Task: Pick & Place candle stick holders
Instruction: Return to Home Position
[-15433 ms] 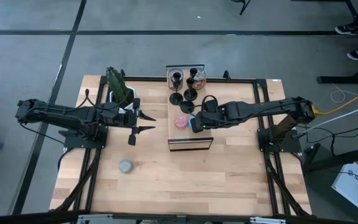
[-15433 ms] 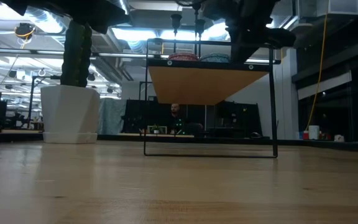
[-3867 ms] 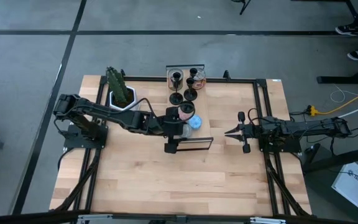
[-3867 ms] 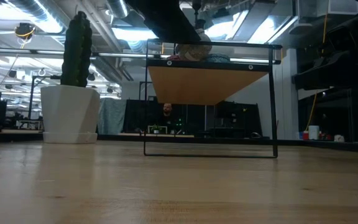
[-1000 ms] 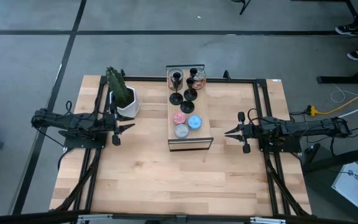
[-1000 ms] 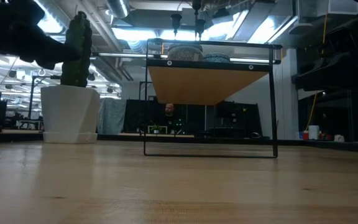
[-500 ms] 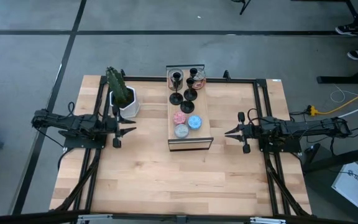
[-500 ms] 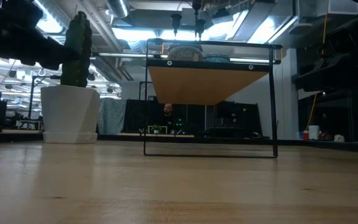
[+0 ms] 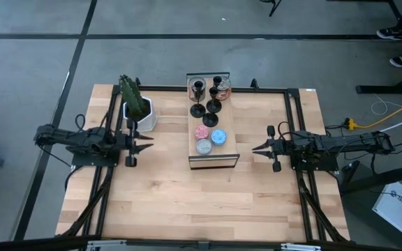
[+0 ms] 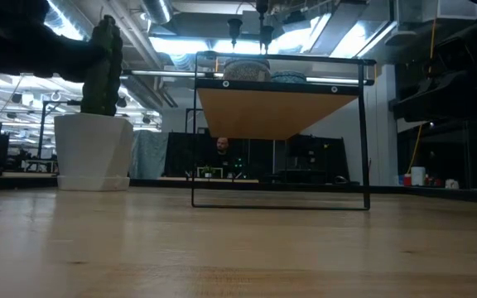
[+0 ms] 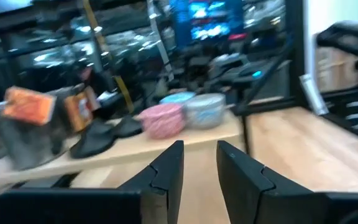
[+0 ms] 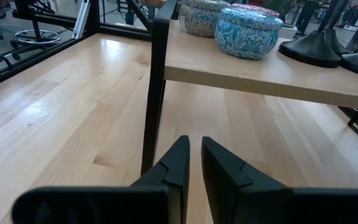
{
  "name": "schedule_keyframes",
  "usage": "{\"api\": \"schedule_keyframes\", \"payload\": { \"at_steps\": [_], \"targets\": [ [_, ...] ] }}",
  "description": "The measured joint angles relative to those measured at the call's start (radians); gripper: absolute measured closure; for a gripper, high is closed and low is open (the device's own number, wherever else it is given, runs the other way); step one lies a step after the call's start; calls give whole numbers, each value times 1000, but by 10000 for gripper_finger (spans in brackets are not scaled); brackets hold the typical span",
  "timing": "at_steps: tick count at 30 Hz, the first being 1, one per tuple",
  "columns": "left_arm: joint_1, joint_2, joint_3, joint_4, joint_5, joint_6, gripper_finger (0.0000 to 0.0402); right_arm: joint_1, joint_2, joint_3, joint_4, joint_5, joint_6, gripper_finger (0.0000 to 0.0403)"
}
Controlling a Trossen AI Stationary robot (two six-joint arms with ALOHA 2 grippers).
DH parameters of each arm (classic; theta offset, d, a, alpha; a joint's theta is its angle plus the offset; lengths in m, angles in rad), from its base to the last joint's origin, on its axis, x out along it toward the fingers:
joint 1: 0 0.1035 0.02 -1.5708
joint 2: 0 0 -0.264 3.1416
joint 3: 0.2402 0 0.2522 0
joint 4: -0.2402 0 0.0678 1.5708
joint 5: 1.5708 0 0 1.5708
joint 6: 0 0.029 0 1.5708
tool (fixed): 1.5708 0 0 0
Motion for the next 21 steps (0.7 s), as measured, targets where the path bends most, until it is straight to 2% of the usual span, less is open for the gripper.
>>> {"api": "schedule_keyframes", "payload": {
  "at_steps": [4, 8, 12, 16, 21],
  "targets": [
    [68, -2, 0, -7, -2, 3, 314, 0, 0, 0, 0, 0, 0, 357],
    [166, -2, 0, -13, 109, -10, 314, 0, 0, 0, 0, 0, 0, 357],
    [275, -1, 0, -77, 138, -53, 314, 0, 0, 0, 0, 0, 0, 357],
    [369, 10, 0, -90, 218, -60, 314, 0, 0, 0, 0, 0, 0, 357],
    [440, 41, 0, -90, 199, -66, 314, 0, 0, 0, 0, 0, 0, 358]
  ]
}}
